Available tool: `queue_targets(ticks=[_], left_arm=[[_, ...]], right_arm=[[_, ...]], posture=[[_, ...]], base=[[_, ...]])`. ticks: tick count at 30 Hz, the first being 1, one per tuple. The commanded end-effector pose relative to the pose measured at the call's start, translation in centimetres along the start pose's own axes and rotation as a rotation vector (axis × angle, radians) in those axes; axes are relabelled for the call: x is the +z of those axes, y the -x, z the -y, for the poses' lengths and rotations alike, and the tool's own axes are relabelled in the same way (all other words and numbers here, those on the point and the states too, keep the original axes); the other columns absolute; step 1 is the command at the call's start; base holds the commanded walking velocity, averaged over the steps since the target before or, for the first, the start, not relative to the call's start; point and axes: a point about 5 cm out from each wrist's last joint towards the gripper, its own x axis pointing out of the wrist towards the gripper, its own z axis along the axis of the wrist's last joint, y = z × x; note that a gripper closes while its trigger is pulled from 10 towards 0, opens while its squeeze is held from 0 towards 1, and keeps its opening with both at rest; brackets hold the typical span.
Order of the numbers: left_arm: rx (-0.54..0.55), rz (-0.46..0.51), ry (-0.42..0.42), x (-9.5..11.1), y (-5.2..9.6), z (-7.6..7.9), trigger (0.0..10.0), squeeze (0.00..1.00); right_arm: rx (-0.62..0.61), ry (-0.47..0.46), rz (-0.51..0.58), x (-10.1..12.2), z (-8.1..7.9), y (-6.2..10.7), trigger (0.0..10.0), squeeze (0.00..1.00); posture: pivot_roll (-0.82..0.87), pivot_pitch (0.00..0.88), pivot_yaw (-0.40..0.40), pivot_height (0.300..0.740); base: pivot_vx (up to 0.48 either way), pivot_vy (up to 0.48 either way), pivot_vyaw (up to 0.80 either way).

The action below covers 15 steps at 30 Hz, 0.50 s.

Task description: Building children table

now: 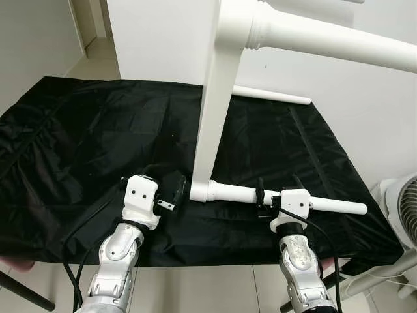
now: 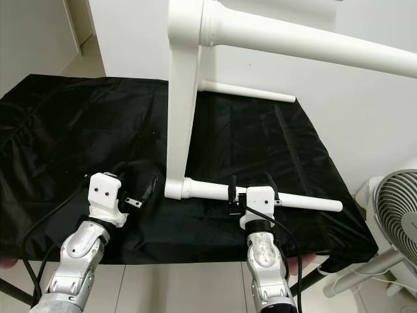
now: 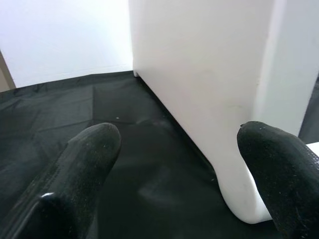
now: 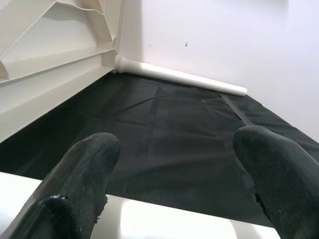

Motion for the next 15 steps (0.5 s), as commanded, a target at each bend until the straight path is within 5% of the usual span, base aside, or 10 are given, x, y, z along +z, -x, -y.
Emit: queue_targets(ticks=[1, 11, 12, 14, 15], left_arm=[[0.014, -0.002, -0.001, -0.03, -0.19, 0.17, 10.0, 0.00], [-0.068, -0.001, 0.035, -0.02, 0.49, 1.08, 10.0, 0.00], [-0.062, -0.007, 0.035, -0.11, 0.64, 0.96, 10.0, 1.00], [-0.052, -0.014, 0.024, -0.19, 0.73, 0.75, 10.0, 1.00], [-0.047, -0.018, 0.012, -0.21, 0.68, 0.54, 10.0, 0.00]], right_arm=[[-0.014, 0.005, -0.008, -0.20, 0.30, 0.17, 10.0, 0.00], [0.008, 0.000, -0.006, -0.15, -0.08, 0.05, 10.0, 0.00], [0.010, -0.001, -0.007, -0.20, -0.18, 0.04, 10.0, 0.00], [0.012, -0.002, -0.010, -0.29, -0.31, 0.04, 10.0, 0.00], [0.013, -0.005, -0.011, -0.35, -0.46, -0.06, 10.0, 0.00]], posture=[[-0.03, 0.000, -0.033, 0.740], [-0.01, 0.000, -0.044, 0.740], [0.00, 0.000, -0.043, 0.740], [0.01, 0.000, -0.042, 0.740], [0.02, 0.000, -0.039, 0.740]], base=[[0.000, 0.000, 0.00], [0.000, 0.000, 0.00], [0.000, 0.000, 0.00], [0.000, 0.000, 0.00], [0.000, 0.000, 0.00]])
